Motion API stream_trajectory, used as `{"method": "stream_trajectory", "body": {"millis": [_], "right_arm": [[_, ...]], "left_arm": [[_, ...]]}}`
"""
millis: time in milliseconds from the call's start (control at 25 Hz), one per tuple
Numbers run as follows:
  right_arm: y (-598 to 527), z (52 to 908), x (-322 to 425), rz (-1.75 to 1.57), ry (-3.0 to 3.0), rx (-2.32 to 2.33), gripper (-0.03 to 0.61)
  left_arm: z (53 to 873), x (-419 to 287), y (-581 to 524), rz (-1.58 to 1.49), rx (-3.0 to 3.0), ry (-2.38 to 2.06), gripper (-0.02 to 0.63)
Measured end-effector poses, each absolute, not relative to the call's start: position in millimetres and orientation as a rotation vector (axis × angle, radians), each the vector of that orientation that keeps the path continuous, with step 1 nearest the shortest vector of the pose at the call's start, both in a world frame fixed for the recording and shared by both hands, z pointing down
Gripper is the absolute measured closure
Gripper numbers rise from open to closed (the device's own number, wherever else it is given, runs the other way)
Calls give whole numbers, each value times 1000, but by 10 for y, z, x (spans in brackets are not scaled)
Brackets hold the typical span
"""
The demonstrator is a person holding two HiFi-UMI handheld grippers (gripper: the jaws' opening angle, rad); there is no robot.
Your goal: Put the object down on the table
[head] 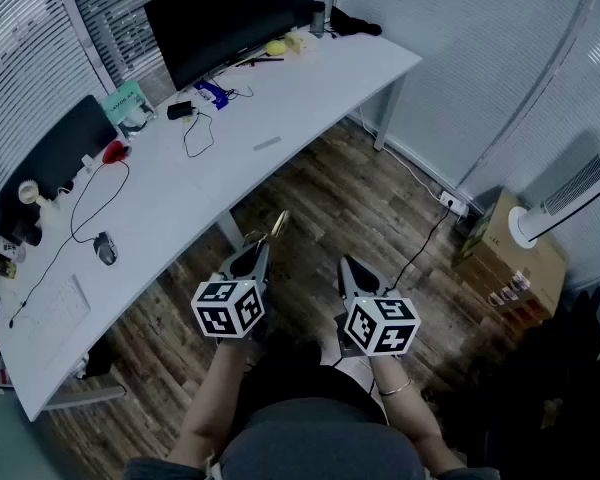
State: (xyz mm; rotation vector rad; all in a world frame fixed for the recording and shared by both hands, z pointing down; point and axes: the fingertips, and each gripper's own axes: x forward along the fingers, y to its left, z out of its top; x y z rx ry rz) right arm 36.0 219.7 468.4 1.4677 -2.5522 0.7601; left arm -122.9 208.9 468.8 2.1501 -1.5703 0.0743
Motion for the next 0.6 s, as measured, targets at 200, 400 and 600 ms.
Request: {"method": "stream_trajectory", "body": {"millis": [200, 400, 600], "right_arm": [[2234, 4684, 417, 755, -2557, 1467, 577], [2239, 4658, 470, 772, -2582, 1472, 577], [2227, 4642, 551, 798, -2595, 1484, 575]], "left_arm": [[4685, -1163, 2122, 72, 2151, -1570, 583], [4689, -1093, 2125, 69, 2149, -1566, 583], [4640, -1047, 2110, 60, 2157, -1576, 583]]}}
